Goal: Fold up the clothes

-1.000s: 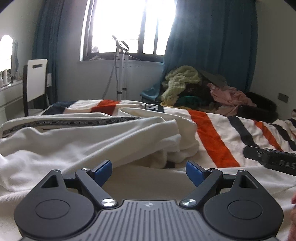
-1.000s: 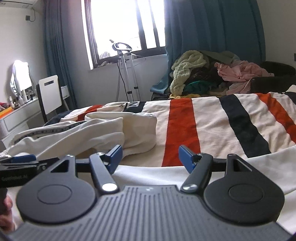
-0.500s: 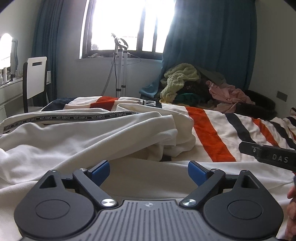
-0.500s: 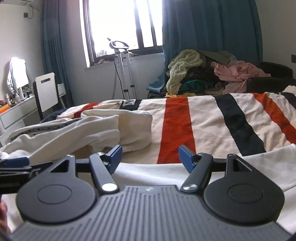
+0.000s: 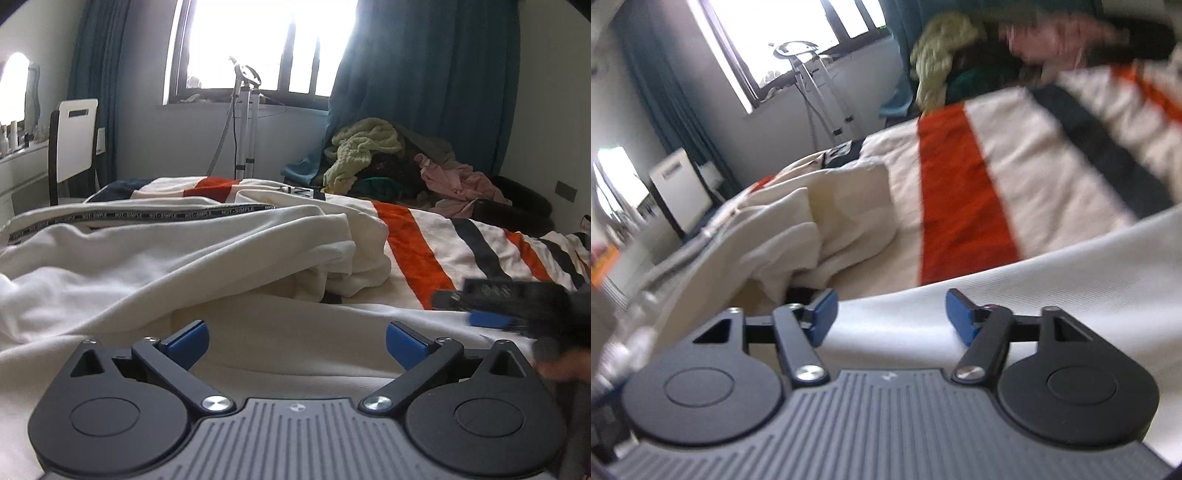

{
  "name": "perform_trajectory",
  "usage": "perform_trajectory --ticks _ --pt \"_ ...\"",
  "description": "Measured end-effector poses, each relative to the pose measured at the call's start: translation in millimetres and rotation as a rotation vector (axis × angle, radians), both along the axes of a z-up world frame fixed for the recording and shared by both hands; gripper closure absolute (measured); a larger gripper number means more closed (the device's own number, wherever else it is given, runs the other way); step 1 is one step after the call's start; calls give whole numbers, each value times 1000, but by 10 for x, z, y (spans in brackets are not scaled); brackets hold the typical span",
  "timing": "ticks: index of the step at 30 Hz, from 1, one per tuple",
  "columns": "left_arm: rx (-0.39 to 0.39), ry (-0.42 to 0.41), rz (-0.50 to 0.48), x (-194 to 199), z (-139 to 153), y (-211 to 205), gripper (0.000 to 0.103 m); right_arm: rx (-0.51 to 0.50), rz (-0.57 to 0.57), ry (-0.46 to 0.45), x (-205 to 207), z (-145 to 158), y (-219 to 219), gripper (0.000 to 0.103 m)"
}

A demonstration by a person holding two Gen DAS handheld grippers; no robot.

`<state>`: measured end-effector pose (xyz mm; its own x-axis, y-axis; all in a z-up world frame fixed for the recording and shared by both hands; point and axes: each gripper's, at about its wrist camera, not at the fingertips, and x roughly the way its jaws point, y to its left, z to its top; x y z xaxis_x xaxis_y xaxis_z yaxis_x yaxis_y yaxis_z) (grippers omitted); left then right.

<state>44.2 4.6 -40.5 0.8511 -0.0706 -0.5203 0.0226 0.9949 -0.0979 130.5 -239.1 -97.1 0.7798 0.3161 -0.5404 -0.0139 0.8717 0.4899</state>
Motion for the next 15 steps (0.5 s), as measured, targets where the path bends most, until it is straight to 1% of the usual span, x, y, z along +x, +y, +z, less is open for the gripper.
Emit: perform_trajectory --ticks 2,5,8,9,10,14,15 --pt "-17 15 13 27 -35 28 0 105 -13 15 179 -94 9 43" --pt "-96 -5 57 66 -42 117 0 257 12 40 480 -245 94 43" --pt "-138 -41 99 135 -47 186 0 308 38 52 738 -373 230 45" --pt "-135 -49 109 164 -62 189 0 322 38 53 799 -407 255 51" --pt "-130 -56 118 195 -78 190 0 342 37 61 853 -440 263 59" --pt "-97 -36 132 355 -185 153 0 420 22 89 1020 -568 286 66" --pt "-97 -27 132 389 -221 150 0 414 20 88 1047 -572 301 76"
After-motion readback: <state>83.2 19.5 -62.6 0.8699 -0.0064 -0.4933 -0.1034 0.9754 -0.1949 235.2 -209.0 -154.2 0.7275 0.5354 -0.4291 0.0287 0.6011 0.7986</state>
